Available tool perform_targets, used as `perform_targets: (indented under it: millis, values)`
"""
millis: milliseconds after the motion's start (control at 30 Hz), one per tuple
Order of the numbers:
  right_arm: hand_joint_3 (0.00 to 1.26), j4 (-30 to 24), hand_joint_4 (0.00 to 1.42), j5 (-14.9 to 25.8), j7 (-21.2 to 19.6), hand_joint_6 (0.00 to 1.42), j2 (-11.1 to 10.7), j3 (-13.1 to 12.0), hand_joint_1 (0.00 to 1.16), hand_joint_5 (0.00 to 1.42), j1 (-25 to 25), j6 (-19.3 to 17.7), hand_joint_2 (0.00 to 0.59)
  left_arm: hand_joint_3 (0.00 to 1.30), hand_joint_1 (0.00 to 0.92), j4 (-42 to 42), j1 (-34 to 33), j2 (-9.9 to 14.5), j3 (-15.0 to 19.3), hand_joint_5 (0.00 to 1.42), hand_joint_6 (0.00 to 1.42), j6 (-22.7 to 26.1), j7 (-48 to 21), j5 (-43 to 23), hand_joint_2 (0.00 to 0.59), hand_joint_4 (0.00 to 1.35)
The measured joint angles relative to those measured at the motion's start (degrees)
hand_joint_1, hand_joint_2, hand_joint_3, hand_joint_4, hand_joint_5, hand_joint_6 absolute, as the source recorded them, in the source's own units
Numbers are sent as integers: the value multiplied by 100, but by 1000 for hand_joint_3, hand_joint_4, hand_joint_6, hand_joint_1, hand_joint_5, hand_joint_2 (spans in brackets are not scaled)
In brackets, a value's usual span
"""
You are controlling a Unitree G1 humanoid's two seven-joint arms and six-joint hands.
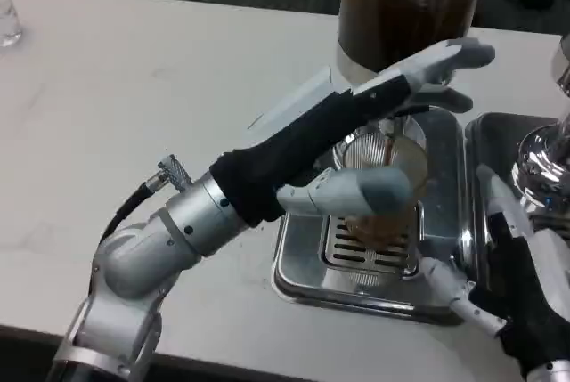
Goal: Grasp the cup under the faucet to collect the drink, then remove the cup.
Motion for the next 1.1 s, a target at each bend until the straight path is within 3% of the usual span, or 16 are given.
perform_targets:
  millis: [167, 400, 600, 1100]
  values:
    - [0, 686, 0, 548, 275, 0, -51, -79, 692, 0, -422, -577, 217, 115, 0, -16, 0, 0, -8, 220, 185, 0, 10, 8, 42, 16]
    - [0, 1556, 0, 861, 378, 0, -5, -105, 711, 0, -1045, -863, 201, 115, 0, -29, -2, -9, -35, 217, 181, 0, 11, 12, 43, 16]
    - [0, 1955, 0, 861, 368, 0, 55, -99, 709, 0, -1395, -958, 195, 115, 0, -29, -2, -11, -54, 192, 97, 1, 30, 31, 49, 16]
    - [0, 2565, 0, 1313, 563, 0, 412, -88, 705, 0, -1794, -1492, 188, 115, 0, -89, 0, 16, -99, 190, 96, 64, 83, 62, 48, 16]
